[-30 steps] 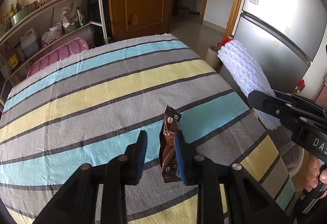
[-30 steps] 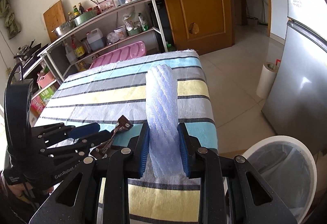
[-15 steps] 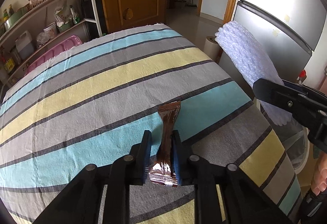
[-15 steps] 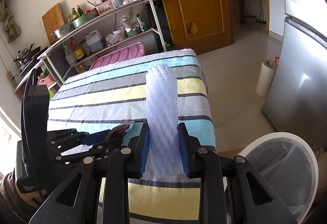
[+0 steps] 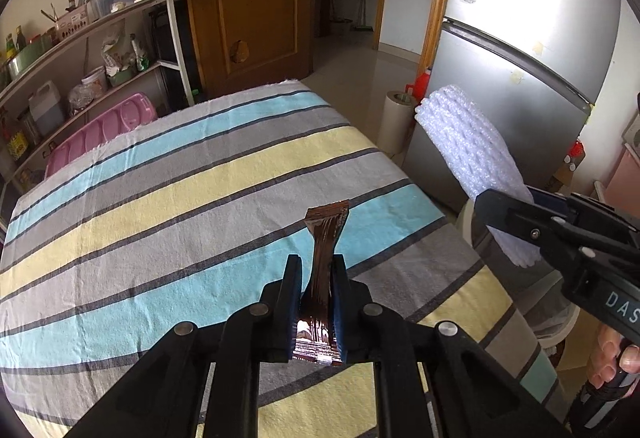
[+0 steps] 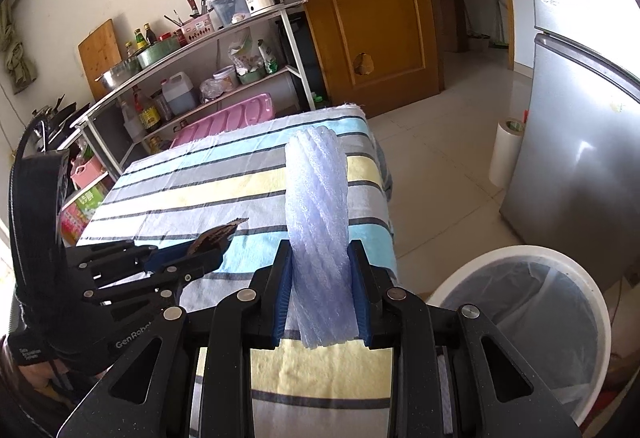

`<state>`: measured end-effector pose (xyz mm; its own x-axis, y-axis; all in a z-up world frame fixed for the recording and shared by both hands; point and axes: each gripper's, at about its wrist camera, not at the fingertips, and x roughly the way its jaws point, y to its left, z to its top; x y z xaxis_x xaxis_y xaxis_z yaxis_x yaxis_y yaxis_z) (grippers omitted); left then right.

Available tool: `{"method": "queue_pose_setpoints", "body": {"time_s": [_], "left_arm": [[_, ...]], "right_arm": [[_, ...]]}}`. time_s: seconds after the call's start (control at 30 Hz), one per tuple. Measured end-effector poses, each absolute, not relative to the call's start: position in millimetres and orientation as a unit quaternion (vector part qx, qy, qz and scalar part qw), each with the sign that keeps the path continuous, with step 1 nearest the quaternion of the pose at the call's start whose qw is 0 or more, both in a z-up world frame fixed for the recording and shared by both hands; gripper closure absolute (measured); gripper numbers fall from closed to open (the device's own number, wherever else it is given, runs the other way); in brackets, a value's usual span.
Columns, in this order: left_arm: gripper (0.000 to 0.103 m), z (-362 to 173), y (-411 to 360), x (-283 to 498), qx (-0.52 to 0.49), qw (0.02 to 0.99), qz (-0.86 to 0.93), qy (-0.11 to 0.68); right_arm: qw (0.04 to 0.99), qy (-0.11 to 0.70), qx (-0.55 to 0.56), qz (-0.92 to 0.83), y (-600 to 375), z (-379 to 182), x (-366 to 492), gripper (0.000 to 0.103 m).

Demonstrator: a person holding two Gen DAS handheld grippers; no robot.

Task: Collect trash
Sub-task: 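Carry the chocolate wrapper in the left gripper and foam net in the right over the bin, then open the left gripper to drop the wrapper while the right releases the foam net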

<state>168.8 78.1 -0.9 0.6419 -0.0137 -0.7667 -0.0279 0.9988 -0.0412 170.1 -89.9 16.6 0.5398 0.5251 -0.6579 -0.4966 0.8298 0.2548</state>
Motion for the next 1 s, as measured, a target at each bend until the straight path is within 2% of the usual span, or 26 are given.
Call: {"method": "queue_pose_setpoints", "body": {"time_s": [0.23, 0.5, 0.8, 1.0], "left_arm": [[0.089, 19.5, 29.8, 168.9, -0.009, 0.914, -0.041, 0.403], [0.089, 18.3, -35.6, 174.7, 0.006, 0.908, -0.103, 0.406], [0.089, -10.1, -105.3, 187.6, 0.020, 0.884, -0.155, 0.440], [0.089, -28.6, -122.2, 195.5, 0.028, 0.873, -0.158, 0.460]], "right_arm": [[0.893, 0.368, 0.036, 0.257, -136.5, 30.9, 153.5, 0.075], [0.908, 0.365, 0.046, 0.200, -197.3, 34.9, 138.6, 0.075], [0.899, 0.418, 0.049, 0.124, -255.7, -5.7, 140.7, 0.075], [0.882, 0.456, 0.057, 0.106, -274.5, -36.8, 150.9, 0.075]]}}
